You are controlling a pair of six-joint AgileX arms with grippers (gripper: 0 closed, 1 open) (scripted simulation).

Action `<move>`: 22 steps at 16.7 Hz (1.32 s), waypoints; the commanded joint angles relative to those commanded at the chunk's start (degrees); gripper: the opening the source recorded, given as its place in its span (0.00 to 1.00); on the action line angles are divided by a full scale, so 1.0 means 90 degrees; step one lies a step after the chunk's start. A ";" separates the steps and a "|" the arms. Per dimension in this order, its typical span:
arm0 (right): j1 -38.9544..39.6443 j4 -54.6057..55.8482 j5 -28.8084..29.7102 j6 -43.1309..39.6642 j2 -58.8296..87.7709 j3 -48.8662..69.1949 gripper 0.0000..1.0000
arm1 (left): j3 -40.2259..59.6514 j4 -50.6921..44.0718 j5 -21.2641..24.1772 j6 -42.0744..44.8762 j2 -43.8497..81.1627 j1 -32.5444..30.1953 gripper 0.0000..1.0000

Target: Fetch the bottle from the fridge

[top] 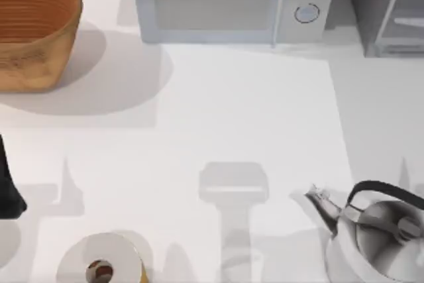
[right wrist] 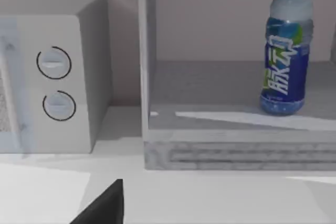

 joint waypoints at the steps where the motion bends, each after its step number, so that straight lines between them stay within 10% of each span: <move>1: 0.0000 0.0000 0.0000 0.0000 0.0000 0.0000 1.00 | 0.0000 0.0000 0.0000 0.0000 0.0000 0.0000 1.00; 8: -0.0491 0.1400 -0.0472 -0.0024 0.1397 0.0188 1.00 | 0.0000 0.0000 0.0000 0.0000 0.0000 0.0000 1.00; 22: -0.2803 0.8417 -0.2693 0.0087 0.9472 0.0902 1.00 | 0.0000 0.0000 0.0000 0.0000 0.0000 0.0000 1.00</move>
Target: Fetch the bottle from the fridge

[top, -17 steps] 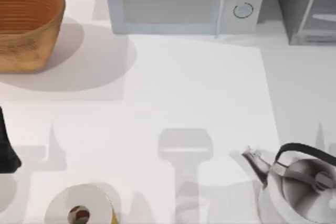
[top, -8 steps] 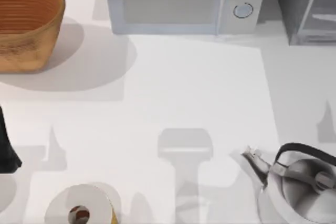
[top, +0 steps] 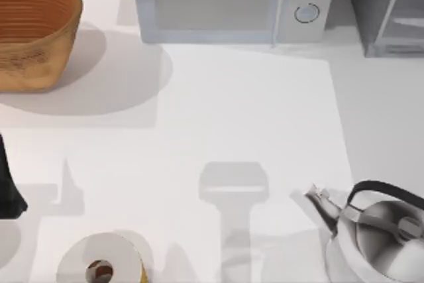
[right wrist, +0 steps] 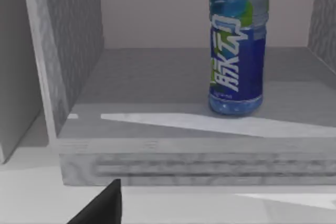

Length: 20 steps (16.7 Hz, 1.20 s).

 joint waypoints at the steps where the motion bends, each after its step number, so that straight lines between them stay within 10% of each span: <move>1: -0.0127 0.0398 -0.0124 0.0007 0.0421 0.0052 1.00 | 0.0000 0.0000 0.0000 0.0000 0.0000 0.0000 1.00; 8: -0.0594 0.1884 -0.0579 0.0027 0.1945 0.0271 1.00 | 0.0000 0.0000 0.0000 0.0000 0.0000 0.0000 1.00; 20: 0.0195 0.0755 -0.0097 -0.0013 0.3121 0.2058 1.00 | 0.0000 0.0000 0.0000 0.0000 0.0000 0.0000 1.00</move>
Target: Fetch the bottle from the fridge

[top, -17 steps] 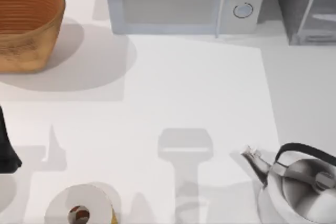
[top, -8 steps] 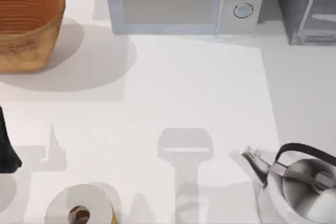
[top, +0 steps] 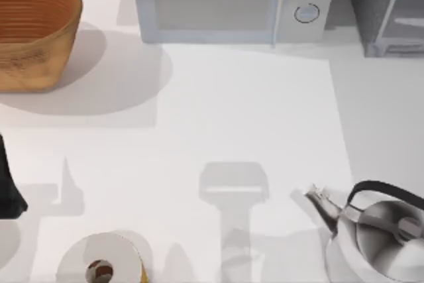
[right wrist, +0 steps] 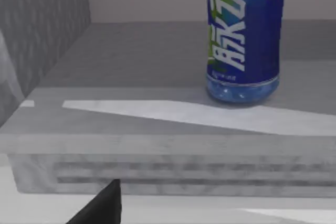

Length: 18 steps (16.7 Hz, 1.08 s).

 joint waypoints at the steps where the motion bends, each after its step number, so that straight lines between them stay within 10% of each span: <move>1: 0.0111 -0.0174 0.0077 -0.0018 0.0181 0.0524 1.00 | 0.0000 0.0000 0.0000 0.0000 0.0000 0.0000 1.00; 8: 0.0633 -0.1545 0.1081 -0.0160 0.1283 0.3486 1.00 | 0.0000 0.0000 0.0000 0.0000 0.0000 0.0000 1.00; 18: 0.0864 -0.2040 0.1280 -0.0184 0.1773 0.4226 1.00 | 0.0000 0.0000 0.0000 0.0000 0.0000 0.0000 1.00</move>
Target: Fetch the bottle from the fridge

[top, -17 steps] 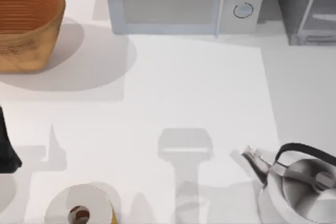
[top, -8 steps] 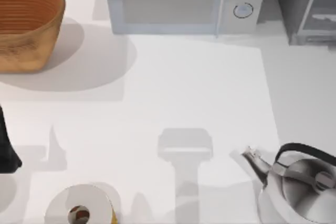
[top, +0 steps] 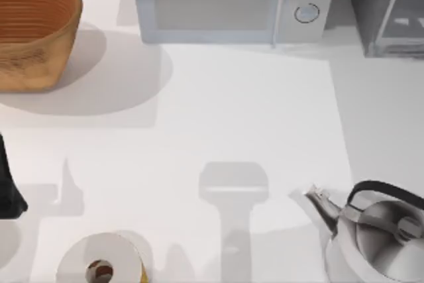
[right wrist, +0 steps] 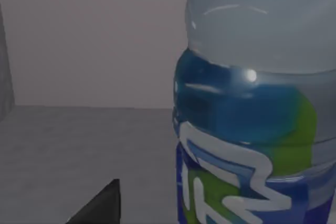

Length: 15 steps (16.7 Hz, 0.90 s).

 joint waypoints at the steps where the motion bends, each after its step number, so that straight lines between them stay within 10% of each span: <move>1: 0.0026 -0.0119 0.0029 -0.0001 0.0126 0.0264 1.00 | 0.0000 0.0000 0.0000 0.0000 0.0000 0.0000 1.00; 10: 0.0169 -0.0750 0.0179 -0.0008 0.0687 0.1465 1.00 | 0.0000 0.0000 0.0000 0.0000 0.0000 0.0000 1.00; 15: 0.0169 -0.0750 0.0179 -0.0008 0.0687 0.1465 0.62 | 0.0000 0.0000 0.0000 0.0000 0.0000 0.0000 1.00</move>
